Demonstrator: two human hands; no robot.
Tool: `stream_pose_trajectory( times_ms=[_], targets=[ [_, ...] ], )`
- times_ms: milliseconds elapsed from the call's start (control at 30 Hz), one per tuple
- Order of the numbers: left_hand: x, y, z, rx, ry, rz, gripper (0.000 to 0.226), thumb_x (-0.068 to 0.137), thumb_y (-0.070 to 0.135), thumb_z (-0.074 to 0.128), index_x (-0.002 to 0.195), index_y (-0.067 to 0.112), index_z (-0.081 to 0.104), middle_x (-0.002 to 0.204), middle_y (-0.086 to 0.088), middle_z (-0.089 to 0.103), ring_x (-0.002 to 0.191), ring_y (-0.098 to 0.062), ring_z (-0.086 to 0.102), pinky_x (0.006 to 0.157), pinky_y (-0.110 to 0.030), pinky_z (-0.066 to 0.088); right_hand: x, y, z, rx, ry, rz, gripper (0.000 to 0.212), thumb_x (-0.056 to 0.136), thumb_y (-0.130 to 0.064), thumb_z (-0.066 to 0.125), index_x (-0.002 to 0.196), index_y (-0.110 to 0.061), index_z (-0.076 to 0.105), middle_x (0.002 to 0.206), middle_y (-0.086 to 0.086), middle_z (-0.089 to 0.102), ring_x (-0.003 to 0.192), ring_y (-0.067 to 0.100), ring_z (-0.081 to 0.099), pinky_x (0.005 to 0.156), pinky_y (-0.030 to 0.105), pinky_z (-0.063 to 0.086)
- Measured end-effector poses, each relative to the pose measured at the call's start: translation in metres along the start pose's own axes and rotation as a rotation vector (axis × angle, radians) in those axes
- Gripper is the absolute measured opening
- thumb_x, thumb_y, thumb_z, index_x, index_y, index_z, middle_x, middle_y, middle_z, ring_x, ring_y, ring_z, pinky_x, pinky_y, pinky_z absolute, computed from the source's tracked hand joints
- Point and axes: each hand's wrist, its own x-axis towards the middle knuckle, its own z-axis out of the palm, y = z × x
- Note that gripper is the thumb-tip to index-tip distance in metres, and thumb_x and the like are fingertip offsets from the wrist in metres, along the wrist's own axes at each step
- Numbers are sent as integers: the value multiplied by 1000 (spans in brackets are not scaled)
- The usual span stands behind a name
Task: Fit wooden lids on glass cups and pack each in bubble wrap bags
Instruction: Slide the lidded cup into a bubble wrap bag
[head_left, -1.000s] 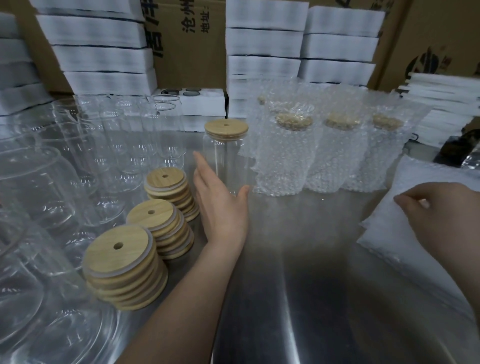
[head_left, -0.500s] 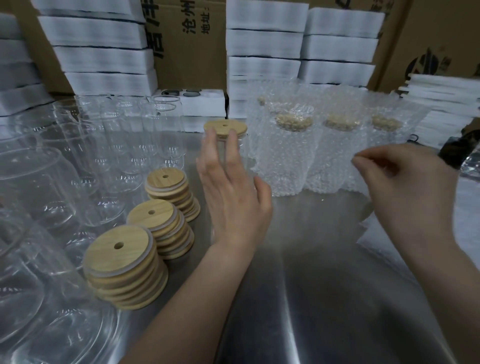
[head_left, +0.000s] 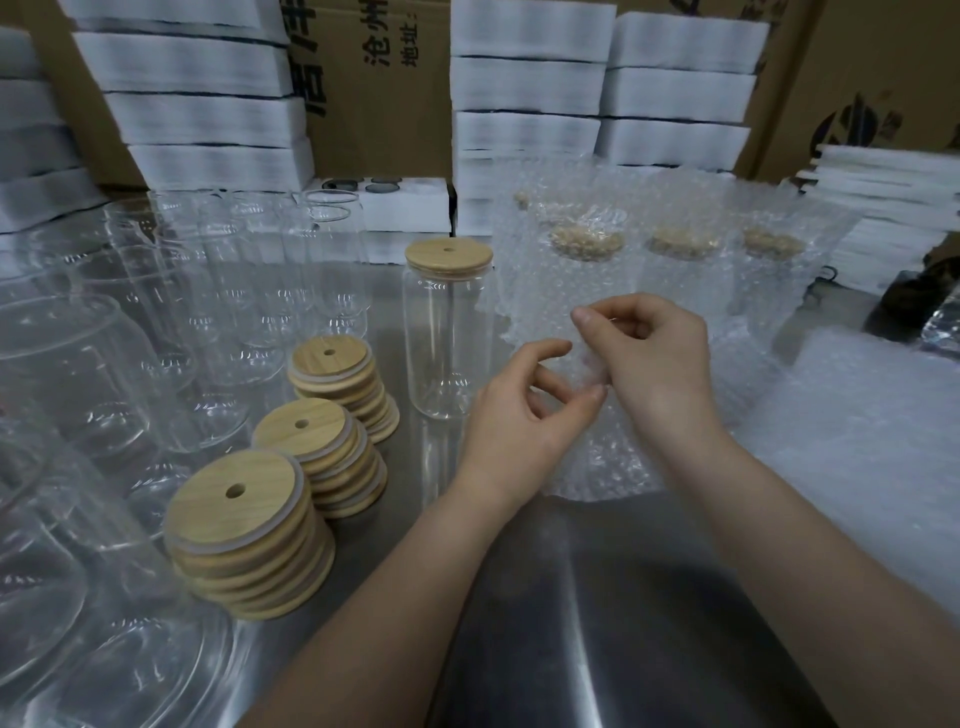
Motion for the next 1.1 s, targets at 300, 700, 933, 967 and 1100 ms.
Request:
stream_pose_trajectory(
  times_ms=[300,700,933,967,1100],
  targets=[
    [9,-7,-3,-165,103,-111,28,89,-4,63,109,17,62,76,-10,61,63,-12,58,63,-21,48,-10,18,10,307,-82,44,6,86,-17,75,89,-17,69,78,-5,70,72,12,67,60,22,53],
    [8,-1,-8,-174,192,-101,34,77,4,80,102,14,59,72,-3,55,60,-14,62,63,-28,55,-16,24,9,129,-246,218,17,84,-16,76,98,-20,69,91,2,70,71,5,65,54,10,45],
    [6,2,-5,-173,77,-136,15,84,-4,68,91,5,58,67,-5,51,59,-11,51,58,-19,45,-14,24,6,171,-200,302,19,85,-2,65,83,-20,69,69,-7,71,64,8,67,53,22,54],
    [7,2,-5,-162,91,-139,13,85,-5,66,87,5,58,66,-6,50,56,-10,49,55,-18,43,-14,24,6,166,-182,299,21,85,-1,64,82,-22,69,70,-7,72,64,9,67,53,23,55],
    [8,-2,-6,-108,193,-121,27,81,-12,55,77,14,51,62,-10,44,55,-18,41,50,-27,36,-14,28,5,-21,-136,141,34,87,3,56,80,-29,67,88,-3,71,75,13,67,58,29,57]
  ],
)
